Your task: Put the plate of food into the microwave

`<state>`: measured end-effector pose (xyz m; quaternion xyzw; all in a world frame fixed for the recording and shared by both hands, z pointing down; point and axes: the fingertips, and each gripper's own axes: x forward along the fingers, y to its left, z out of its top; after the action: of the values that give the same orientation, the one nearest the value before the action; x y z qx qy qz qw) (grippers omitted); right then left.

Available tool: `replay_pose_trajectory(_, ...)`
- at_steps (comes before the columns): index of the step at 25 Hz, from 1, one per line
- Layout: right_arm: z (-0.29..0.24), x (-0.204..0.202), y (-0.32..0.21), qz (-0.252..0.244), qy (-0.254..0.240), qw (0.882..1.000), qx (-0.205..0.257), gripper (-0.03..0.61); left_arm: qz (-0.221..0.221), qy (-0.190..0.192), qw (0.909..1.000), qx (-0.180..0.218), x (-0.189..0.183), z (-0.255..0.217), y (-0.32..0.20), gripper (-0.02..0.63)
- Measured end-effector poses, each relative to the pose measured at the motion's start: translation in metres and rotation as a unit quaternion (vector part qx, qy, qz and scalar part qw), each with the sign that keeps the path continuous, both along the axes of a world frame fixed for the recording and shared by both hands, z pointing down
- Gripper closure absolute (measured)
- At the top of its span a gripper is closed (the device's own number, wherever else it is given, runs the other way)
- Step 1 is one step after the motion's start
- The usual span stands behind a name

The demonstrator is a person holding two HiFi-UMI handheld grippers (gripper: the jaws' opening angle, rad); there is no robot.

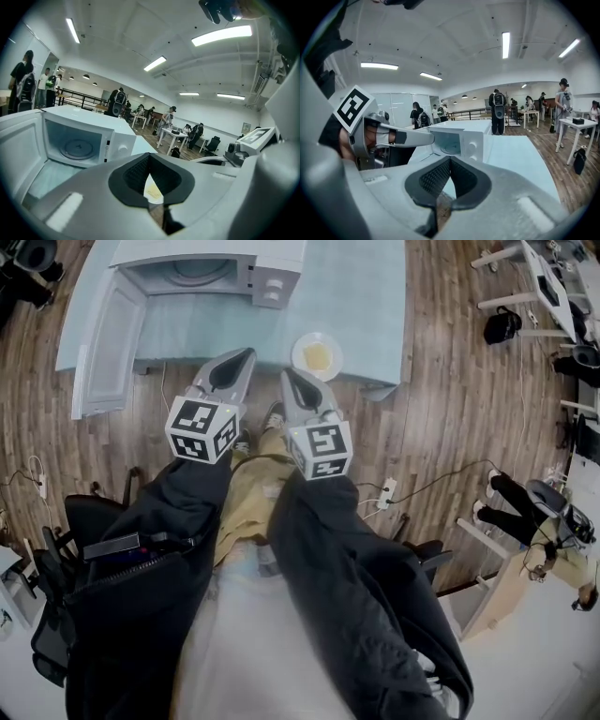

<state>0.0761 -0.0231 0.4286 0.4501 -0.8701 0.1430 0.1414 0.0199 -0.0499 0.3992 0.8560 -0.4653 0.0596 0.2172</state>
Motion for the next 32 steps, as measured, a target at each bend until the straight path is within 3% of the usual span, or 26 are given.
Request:
replay_pose_trajectory(8, 0.060, 0.067, -0.036, -0.012, -0.004, 0.998, -0.068, 0.578, 0.025, -0.040, 0.9961, -0.075, 0.058, 0.071, -0.040, 0.615)
replay_pose_trajectory(14, 0.091, 0.087, -0.030, -0.010, -0.009, 0.992, -0.125, 0.578, 0.021, -0.066, 0.9882, -0.136, 0.049, 0.110, -0.027, 0.615)
replay_pose_trajectory(22, 0.131, 0.100, -0.024, -0.006, -0.013, 0.983, -0.183, 0.578, 0.020, -0.071, 0.9801, -0.184, 0.045, 0.141, -0.008, 0.615)
replay_pose_trajectory(27, 0.152, 0.109, -0.022, 0.018, -0.015, 0.977, -0.213, 0.578, 0.029, -0.069, 0.9761, -0.204, 0.042, 0.157, 0.000, 0.615)
replay_pose_trajectory(32, 0.192, 0.140, -0.027, 0.077, -0.031, 0.961, -0.262, 0.567, 0.048, -0.060, 0.9708, -0.227, 0.062, 0.189, -0.011, 0.615)
